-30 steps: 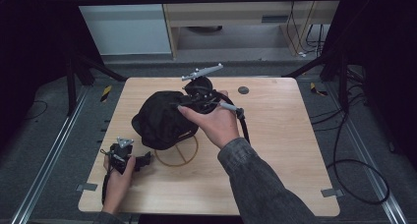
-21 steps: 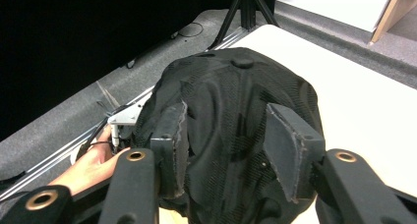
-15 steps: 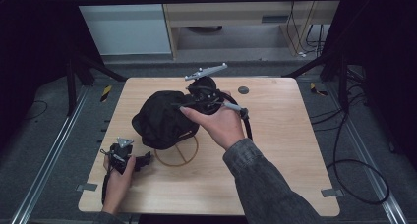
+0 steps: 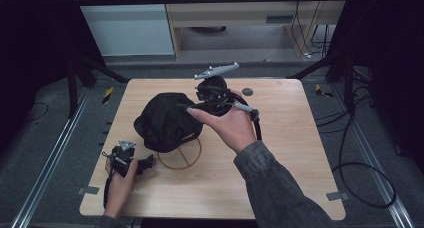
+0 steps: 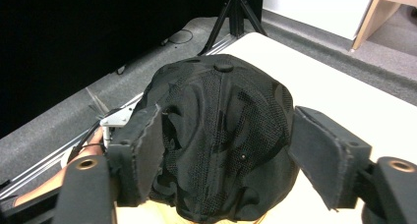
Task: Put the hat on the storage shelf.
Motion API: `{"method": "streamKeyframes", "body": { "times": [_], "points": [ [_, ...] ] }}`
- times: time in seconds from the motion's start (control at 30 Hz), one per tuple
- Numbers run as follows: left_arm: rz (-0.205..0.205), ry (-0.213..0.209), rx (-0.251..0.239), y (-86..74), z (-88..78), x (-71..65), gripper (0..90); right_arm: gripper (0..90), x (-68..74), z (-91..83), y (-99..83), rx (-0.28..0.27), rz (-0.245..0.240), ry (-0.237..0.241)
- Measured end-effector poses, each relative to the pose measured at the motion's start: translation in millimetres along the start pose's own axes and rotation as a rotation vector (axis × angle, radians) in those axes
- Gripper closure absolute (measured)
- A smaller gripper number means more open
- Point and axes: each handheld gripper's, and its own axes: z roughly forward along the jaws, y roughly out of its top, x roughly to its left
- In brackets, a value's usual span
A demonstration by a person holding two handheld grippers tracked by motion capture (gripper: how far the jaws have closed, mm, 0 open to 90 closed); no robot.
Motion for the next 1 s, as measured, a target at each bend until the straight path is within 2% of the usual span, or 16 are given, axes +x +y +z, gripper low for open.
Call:
{"method": "streamKeyframes", "body": {
  "times": [0.37, 1.0],
  "points": [
    [0.000, 0.000, 0.000, -0.1, -0.1, 0.0, 0.0, 18.3, -8.0, -11.9, -3.5, -0.015, 0.016, -0.044],
    [0.001, 0.001, 0.000, -0.4, -0.4, -0.1, 0.0, 13.2, -24.0, -36.3, -14.6, -0.041, 0.028, -0.075]
  ]
}}
